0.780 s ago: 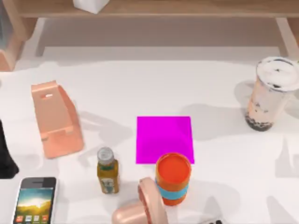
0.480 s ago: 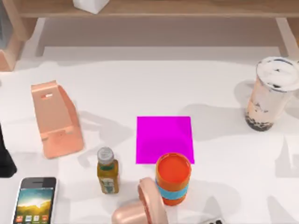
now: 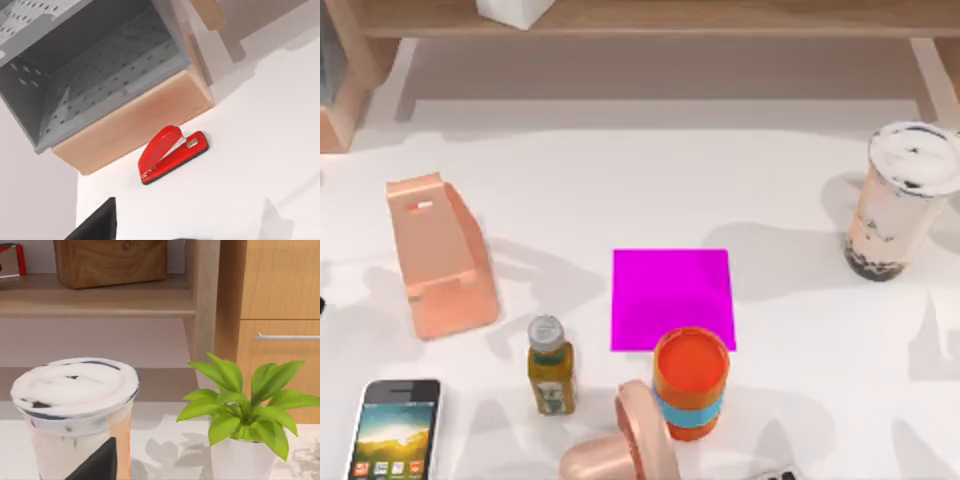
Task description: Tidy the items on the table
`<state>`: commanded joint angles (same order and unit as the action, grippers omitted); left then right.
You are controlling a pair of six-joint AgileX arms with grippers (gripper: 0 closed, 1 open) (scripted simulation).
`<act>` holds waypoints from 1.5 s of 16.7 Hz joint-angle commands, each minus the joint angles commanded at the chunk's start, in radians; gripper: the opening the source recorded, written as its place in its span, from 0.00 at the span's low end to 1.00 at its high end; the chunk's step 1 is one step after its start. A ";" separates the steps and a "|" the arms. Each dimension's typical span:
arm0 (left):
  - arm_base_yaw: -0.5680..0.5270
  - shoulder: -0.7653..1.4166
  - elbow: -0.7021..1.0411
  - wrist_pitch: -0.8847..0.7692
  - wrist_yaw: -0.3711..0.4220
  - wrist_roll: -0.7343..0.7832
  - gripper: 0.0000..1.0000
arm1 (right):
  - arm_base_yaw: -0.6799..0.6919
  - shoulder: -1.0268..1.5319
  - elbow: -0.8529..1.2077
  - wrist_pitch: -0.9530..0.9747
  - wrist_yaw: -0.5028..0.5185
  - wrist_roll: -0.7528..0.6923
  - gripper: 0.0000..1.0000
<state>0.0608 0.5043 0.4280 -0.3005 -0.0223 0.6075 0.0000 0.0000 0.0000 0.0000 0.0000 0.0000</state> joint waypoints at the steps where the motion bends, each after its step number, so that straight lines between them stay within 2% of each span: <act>1: 0.010 0.081 0.067 -0.049 -0.001 0.096 1.00 | 0.000 0.000 0.000 0.000 0.000 0.000 1.00; 11: 0.154 0.949 0.773 -0.552 0.005 1.150 1.00 | 0.000 0.000 0.000 0.000 0.000 0.000 1.00; 16: 0.229 1.307 1.053 -0.750 0.016 1.594 1.00 | 0.000 0.000 0.000 0.000 0.000 0.000 1.00; 21: 0.276 1.517 1.210 -0.862 0.027 1.855 1.00 | 0.000 0.000 0.000 0.000 0.000 0.000 1.00; 25: 0.283 1.548 1.232 -0.877 0.029 1.892 1.00 | 0.000 0.000 0.000 0.000 0.000 0.000 1.00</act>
<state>0.3437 2.0524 1.6596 -1.1779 0.0066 2.4995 0.0000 0.0000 0.0000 0.0000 0.0000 0.0000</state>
